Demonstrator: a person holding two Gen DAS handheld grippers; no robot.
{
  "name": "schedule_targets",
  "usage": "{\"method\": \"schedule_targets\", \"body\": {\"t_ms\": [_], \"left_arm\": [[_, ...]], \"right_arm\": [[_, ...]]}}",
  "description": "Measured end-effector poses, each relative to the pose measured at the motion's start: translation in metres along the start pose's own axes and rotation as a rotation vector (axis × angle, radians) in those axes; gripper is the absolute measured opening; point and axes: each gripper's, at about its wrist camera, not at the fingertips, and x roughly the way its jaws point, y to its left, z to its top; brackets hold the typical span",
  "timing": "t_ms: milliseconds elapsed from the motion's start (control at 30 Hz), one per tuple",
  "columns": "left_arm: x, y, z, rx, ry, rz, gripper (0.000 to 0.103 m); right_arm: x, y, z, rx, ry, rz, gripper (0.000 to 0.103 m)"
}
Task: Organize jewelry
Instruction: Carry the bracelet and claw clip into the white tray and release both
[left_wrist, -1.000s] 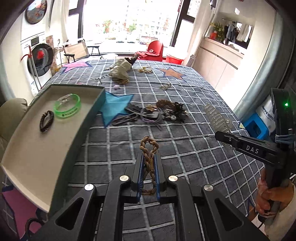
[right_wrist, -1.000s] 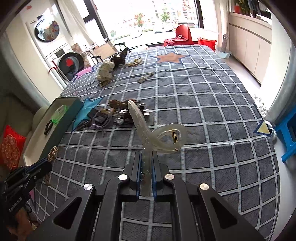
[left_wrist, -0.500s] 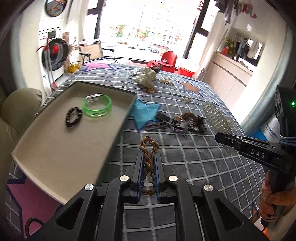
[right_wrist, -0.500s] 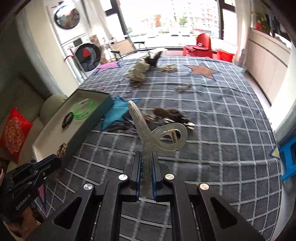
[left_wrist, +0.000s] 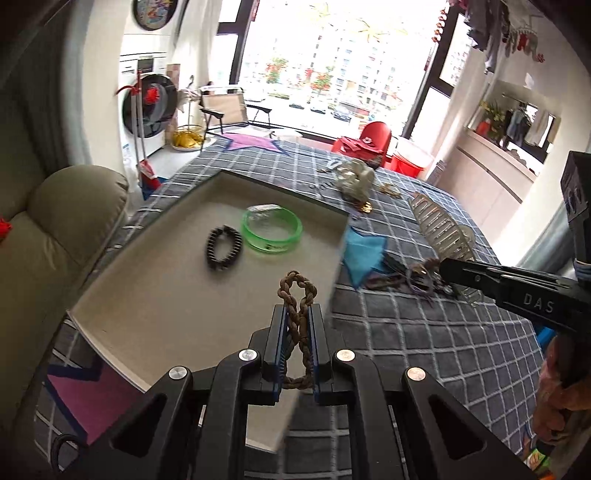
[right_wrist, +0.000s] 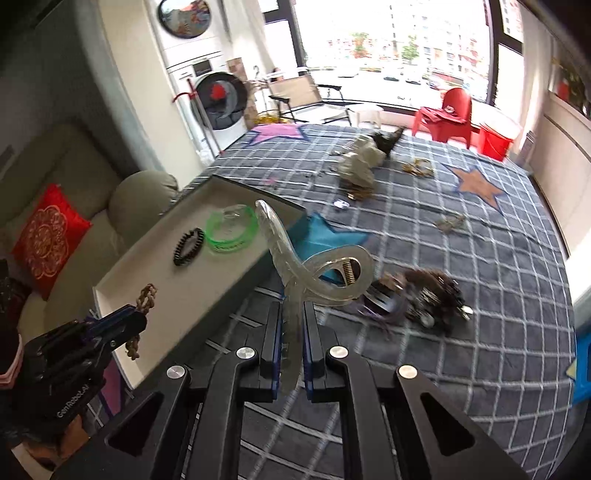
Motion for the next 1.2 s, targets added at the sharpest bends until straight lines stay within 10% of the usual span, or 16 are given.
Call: {"method": "schedule_targets", "body": {"t_ms": [1200], "left_arm": [[0.079, 0.11, 0.032, -0.156, 0.1, 0.193, 0.013]], "right_arm": [[0.159, 0.119, 0.102, -0.169, 0.167, 0.11, 0.01]]}}
